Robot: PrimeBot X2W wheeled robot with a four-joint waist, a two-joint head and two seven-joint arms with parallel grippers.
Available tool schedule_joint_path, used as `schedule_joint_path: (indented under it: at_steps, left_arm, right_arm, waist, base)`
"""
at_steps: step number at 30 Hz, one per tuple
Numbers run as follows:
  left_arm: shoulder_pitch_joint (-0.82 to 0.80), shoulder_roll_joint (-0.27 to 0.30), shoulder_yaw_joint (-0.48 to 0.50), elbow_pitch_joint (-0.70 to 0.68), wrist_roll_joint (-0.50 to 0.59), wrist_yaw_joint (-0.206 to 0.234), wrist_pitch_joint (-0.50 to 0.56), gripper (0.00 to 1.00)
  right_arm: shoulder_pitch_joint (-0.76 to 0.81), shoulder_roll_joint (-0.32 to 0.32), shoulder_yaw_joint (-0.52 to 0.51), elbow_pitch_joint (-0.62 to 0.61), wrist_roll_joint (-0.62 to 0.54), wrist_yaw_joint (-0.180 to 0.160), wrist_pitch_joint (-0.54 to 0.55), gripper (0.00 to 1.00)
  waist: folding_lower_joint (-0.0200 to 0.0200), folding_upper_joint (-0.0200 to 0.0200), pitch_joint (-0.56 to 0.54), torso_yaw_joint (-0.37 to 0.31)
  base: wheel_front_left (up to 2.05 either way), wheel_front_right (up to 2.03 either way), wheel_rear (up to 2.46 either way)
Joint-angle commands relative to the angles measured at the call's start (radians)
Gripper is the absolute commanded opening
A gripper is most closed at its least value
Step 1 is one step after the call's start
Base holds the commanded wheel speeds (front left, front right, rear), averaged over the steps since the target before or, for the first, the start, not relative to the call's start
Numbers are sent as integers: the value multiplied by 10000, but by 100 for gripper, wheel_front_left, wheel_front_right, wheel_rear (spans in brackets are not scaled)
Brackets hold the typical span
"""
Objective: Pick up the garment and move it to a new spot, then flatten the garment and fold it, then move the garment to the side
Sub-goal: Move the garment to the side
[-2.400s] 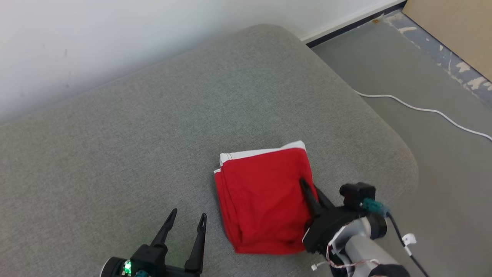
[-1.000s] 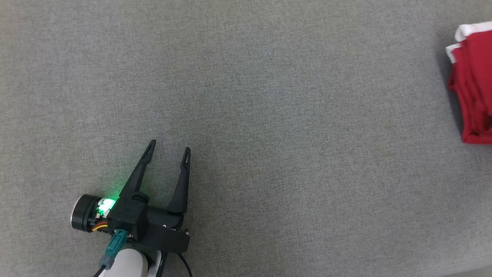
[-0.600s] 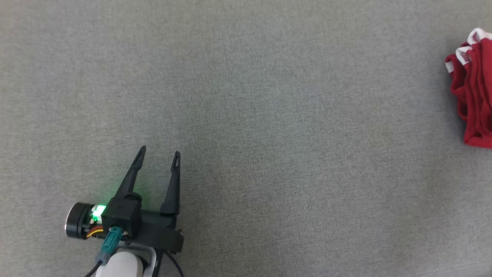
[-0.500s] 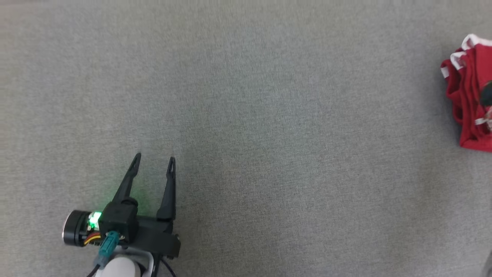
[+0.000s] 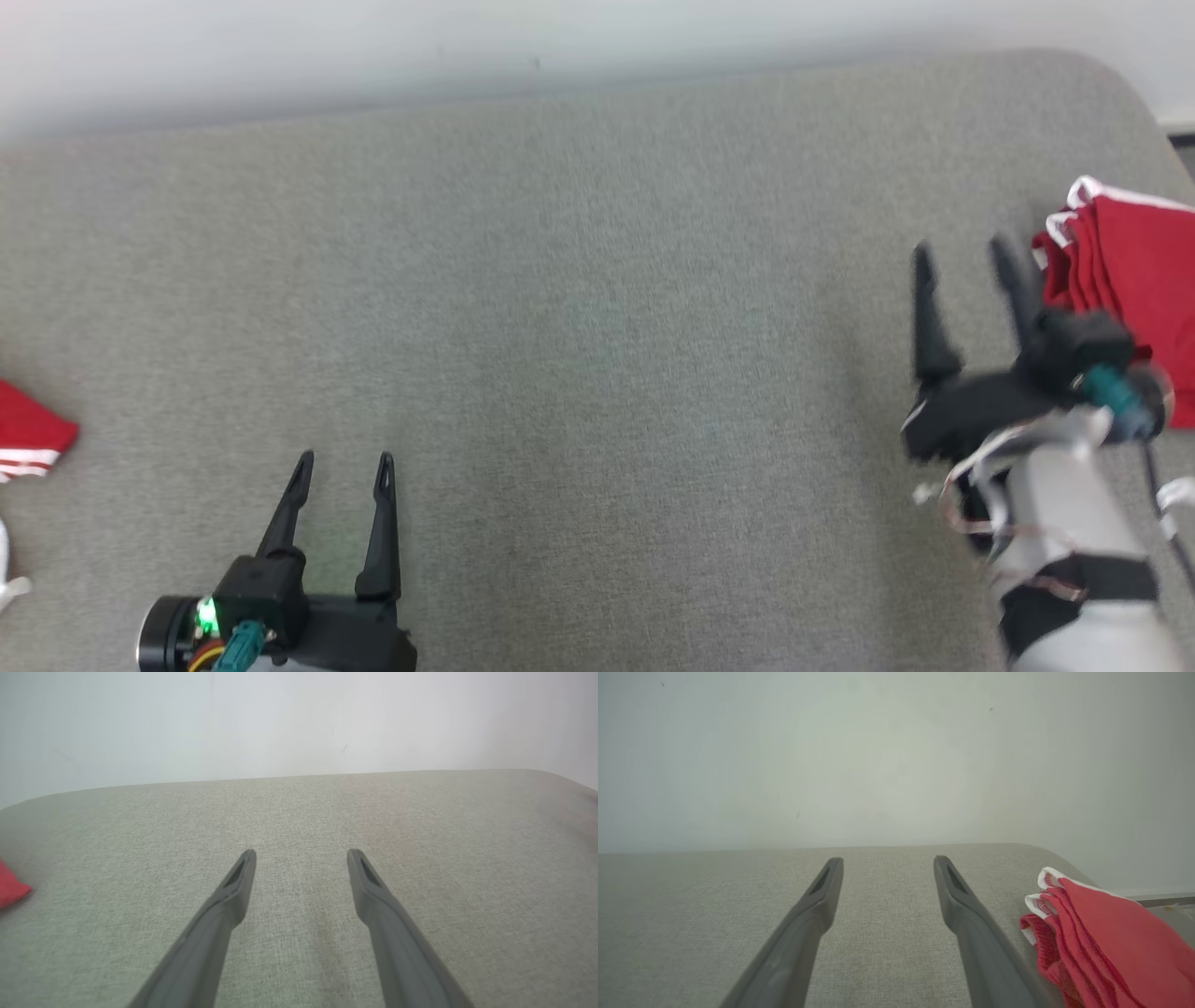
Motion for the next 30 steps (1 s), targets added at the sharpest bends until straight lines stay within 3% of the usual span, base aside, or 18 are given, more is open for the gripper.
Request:
schedule_joint_path:
  at_steps: [1, 13, 30]
  left_arm:
    - [250, -30, 84, 62, -19, 18, -26, 100]
    - [1023, -43, 475, 454, -293, -15, -26, 100]
    - [1857, -42, 691, 459, -556, 113, -27, 100]
  right_arm:
    - [473, 223, 175, -103, 203, -18, -1, 100]
    - [2990, 1099, 442, -545, 165, -18, -3, 100]
    - [4459, 1257, 754, -1461, 585, -18, -3, 100]
  waist:
    - [2, 0, -598, 285]
    - [2, 0, -1644, 587]
    - [2, 0, -2631, 753]
  base:
    - [0, 0, 0]
    - [0, 0, 0]
    - [0, 0, 0]
